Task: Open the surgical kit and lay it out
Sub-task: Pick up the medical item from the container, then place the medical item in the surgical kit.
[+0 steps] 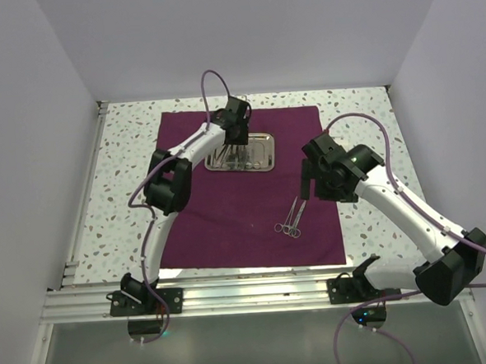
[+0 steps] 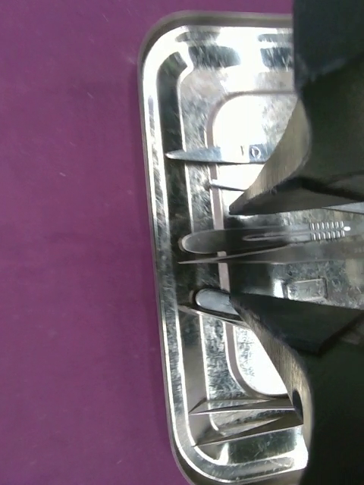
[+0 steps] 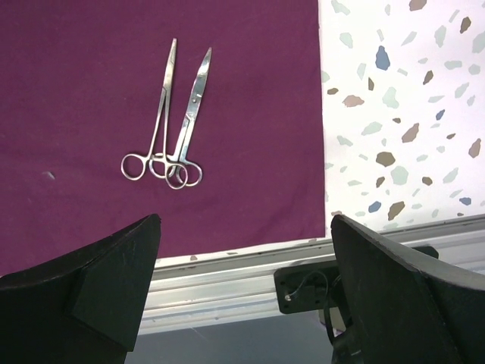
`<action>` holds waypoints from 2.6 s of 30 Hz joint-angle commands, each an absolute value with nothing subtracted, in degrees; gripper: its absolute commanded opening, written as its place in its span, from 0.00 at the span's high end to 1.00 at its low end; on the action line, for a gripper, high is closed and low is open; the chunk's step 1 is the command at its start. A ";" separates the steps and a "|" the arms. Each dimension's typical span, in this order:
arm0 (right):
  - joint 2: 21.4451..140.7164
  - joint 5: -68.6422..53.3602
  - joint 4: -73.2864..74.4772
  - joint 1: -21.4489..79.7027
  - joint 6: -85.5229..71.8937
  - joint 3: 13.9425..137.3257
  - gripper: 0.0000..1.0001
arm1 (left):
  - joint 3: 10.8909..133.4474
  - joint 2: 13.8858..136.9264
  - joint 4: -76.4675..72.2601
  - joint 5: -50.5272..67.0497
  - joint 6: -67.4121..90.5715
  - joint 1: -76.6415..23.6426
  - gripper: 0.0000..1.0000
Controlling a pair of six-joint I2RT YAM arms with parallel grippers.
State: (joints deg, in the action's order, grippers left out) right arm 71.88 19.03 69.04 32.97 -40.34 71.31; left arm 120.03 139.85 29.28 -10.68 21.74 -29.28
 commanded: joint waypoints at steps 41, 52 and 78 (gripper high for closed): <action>69.88 15.91 62.41 32.78 -35.60 71.19 0.02 | 85.38 99.27 28.31 -10.11 30.31 -30.75 1.00; 66.89 12.75 61.78 32.78 -33.49 67.68 0.03 | 53.79 89.03 12.49 -10.27 49.20 -41.83 1.00; 62.40 15.20 63.63 32.78 -36.12 63.90 0.02 | 65.63 83.23 31.27 -19.68 43.79 -43.07 0.14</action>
State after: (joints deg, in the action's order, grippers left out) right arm 63.35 13.08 63.29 32.97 -35.24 63.64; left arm 56.31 87.37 24.58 -13.85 48.05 -43.51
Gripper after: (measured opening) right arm 0.978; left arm 0.853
